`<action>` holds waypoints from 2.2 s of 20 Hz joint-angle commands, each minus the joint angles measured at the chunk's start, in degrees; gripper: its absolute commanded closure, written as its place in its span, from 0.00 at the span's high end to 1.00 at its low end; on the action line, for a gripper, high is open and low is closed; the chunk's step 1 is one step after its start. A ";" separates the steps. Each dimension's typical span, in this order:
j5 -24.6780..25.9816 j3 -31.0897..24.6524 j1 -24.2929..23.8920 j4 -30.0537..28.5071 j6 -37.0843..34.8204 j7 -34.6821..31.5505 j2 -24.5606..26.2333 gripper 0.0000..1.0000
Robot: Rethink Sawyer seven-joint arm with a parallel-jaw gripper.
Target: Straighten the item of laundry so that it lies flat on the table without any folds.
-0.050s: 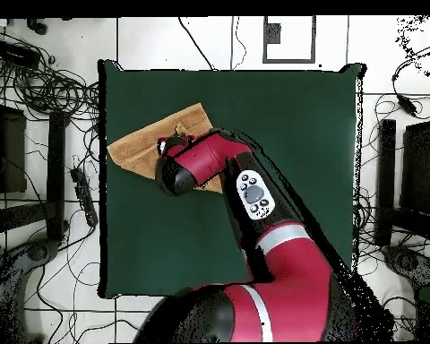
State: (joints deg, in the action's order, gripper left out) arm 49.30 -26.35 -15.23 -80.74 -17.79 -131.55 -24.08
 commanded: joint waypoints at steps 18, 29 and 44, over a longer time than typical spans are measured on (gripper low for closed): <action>-16.48 -9.58 -6.07 -8.17 -27.07 14.32 4.49 0.00; -22.04 -8.57 -2.42 -9.20 -32.01 7.18 2.52 0.00; -30.90 -5.04 1.86 -15.93 -41.57 -0.20 -6.77 0.00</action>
State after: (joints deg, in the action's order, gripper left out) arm 22.88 -29.99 -15.80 -91.53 -51.99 -131.55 -28.86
